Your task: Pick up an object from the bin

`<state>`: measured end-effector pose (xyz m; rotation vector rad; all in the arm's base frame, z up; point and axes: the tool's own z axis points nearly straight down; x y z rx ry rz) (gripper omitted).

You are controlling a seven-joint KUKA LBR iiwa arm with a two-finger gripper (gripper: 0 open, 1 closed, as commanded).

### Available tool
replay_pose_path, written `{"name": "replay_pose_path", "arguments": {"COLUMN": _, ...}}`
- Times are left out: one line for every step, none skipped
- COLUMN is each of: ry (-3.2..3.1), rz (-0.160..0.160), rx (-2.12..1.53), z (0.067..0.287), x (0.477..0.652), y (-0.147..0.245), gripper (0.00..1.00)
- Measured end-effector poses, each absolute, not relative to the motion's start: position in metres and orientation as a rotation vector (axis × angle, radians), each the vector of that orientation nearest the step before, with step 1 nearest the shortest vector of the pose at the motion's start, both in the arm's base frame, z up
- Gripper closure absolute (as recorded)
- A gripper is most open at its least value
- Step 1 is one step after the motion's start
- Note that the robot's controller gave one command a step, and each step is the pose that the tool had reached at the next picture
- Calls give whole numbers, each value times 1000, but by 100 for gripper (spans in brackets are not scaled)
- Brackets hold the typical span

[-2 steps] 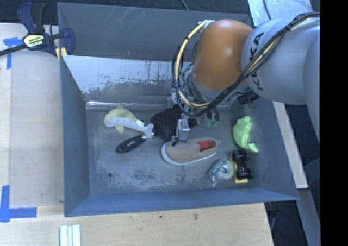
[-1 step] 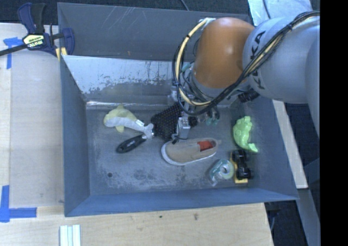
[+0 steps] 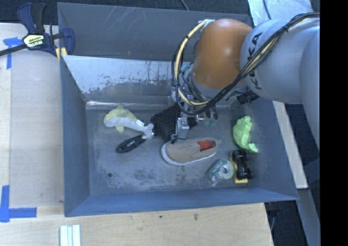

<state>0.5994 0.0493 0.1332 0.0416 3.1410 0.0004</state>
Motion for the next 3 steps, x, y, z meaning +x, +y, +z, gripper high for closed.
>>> {"name": "replay_pose_path", "arguments": {"ry": 3138, "rz": 2, "rx": 103, "z": 74, "x": 625, "y": 30, "gripper": 100}}
{"name": "replay_pose_path", "arguments": {"ry": 3138, "rz": 2, "rx": 103, "z": 74, "x": 625, "y": 30, "gripper": 100}}
{"name": "replay_pose_path", "arguments": {"ry": 3131, "rz": 1, "rx": 43, "z": 249, "x": 614, "y": 12, "gripper": 100}}
